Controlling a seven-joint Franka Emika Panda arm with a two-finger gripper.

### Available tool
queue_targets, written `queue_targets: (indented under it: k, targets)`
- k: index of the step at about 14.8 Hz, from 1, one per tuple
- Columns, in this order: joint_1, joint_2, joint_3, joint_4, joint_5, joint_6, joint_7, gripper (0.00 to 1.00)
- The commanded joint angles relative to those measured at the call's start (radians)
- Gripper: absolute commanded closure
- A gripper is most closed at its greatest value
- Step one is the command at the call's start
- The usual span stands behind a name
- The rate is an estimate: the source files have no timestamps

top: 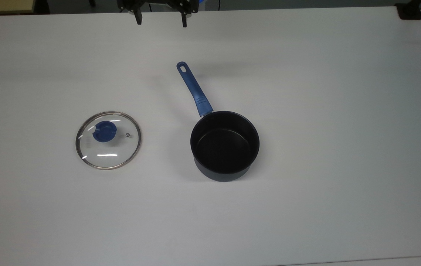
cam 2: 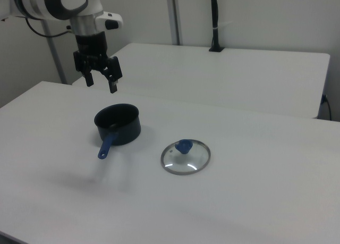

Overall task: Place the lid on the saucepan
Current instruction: 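Move the gripper over the glass lid's blue knob and descend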

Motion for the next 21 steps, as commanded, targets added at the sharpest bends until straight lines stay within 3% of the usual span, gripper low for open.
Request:
queue_targets:
  k: [1, 9, 11, 21]
  targets:
    - [0.008, -0.014, -0.007, -0.02, -0.006, -0.024, 0.001, 0.0]
    - [0.007, 0.006, -0.007, -0.018, 0.0, -0.012, 0.004, 0.0]
    - [-0.001, 0.047, -0.01, -0.011, -0.003, 0.006, 0.004, 0.0]
    - [-0.162, 0.297, -0.011, 0.018, -0.016, 0.402, 0.012, 0.0]
